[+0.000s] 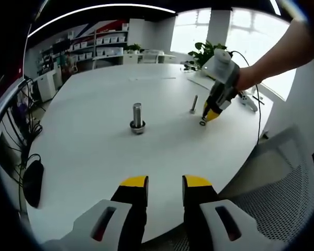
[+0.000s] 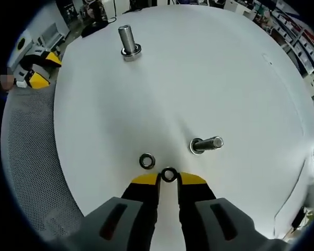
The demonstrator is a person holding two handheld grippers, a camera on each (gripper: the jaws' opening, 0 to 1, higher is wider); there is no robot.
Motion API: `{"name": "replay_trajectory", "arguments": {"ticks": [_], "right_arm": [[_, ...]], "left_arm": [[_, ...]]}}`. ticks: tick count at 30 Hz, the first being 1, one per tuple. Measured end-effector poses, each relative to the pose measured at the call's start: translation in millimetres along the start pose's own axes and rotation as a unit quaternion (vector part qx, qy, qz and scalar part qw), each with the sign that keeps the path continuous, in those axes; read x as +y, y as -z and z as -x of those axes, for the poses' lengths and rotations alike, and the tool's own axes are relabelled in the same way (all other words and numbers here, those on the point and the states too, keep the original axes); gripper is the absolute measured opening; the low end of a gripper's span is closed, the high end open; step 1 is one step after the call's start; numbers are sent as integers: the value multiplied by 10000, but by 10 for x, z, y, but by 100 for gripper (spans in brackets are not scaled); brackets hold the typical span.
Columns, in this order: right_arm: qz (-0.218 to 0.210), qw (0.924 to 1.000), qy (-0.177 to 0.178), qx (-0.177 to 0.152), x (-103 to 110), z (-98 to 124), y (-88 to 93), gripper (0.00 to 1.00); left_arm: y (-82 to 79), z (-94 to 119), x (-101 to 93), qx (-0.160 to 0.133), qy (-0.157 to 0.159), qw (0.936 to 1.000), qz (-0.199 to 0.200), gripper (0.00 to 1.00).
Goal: Place the washer onto the threaded stud by aligning its center hole with the stud, sliding it down to the base, and recovering from edge contact or off-axis alignment until the washer reaches the visible bottom stop.
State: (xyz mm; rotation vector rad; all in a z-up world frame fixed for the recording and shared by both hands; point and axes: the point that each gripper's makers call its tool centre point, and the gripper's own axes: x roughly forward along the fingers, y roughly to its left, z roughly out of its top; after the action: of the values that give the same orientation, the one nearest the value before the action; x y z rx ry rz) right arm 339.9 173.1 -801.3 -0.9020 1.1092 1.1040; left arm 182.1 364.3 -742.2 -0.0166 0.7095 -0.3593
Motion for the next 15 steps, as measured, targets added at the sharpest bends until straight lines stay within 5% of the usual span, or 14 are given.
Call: {"name": "replay_trajectory", "arguments": {"ticks": [15], "right_arm": [[-183, 9975, 188, 663, 10, -1, -9, 15]], "left_arm": [[-9, 4, 1, -19, -10, 10000, 2, 22]]}}
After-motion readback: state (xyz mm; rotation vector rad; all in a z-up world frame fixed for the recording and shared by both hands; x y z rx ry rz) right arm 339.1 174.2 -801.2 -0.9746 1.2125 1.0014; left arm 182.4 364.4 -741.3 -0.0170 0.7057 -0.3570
